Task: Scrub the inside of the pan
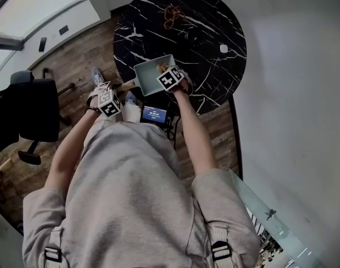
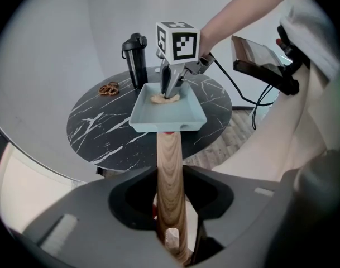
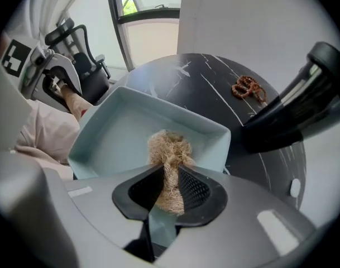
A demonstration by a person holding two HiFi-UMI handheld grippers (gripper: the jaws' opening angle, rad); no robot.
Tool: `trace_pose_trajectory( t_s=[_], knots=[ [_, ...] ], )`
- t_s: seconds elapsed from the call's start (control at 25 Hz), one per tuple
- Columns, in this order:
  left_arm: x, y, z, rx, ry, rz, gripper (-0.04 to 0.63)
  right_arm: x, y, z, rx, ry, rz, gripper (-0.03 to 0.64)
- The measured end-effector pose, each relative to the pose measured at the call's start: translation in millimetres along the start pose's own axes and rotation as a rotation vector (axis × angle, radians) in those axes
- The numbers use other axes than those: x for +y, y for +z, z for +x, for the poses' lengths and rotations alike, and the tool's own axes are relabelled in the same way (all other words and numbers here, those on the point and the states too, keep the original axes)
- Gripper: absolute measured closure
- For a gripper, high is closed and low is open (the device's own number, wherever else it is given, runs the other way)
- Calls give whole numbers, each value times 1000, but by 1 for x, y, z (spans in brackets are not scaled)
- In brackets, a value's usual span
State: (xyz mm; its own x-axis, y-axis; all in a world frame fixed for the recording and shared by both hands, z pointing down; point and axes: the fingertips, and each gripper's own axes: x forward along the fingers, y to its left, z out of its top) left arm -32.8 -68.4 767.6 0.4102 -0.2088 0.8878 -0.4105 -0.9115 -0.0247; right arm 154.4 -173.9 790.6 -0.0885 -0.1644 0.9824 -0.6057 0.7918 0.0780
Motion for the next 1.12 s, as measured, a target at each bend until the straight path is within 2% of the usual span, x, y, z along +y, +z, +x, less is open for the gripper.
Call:
trace_pose_trajectory(
  t_s=[0.12, 0.32, 0.4, 0.52, 0.68, 0.84, 0.92, 1.04, 1.08, 1.12],
  knots=[
    [-1, 1, 1, 10, 2, -1, 457, 16, 0, 0, 11, 56, 4, 525],
    [-1, -1, 4, 28, 1, -9, 456, 58, 13, 3, 70, 154, -107, 525],
    [-1, -1, 6, 36, -3, -15, 456, 76, 22, 4, 73, 209, -107, 525],
    [0, -1, 8, 45, -1, -22, 456, 99, 36, 6, 68, 292, -21, 526],
    [1, -2, 9, 56, 15, -27, 454, 99, 42, 12, 66, 306, 47, 528],
    [-1, -1, 9, 64, 9, -34, 454, 101, 41, 11, 12, 430, 221, 531],
    [0, -1, 9, 67, 8, -29, 454, 104, 43, 0, -53, 549, 332, 531],
    [3, -3, 10, 66, 14, -15, 454, 99, 53, -32, -215, 746, 524, 529],
    [4, -4, 9, 65, 16, -11, 454, 91, 54, -41, -258, 761, 565, 529],
    [4, -3, 9, 65, 15, -11, 454, 81, 51, -46, -281, 736, 578, 529]
  ],
)
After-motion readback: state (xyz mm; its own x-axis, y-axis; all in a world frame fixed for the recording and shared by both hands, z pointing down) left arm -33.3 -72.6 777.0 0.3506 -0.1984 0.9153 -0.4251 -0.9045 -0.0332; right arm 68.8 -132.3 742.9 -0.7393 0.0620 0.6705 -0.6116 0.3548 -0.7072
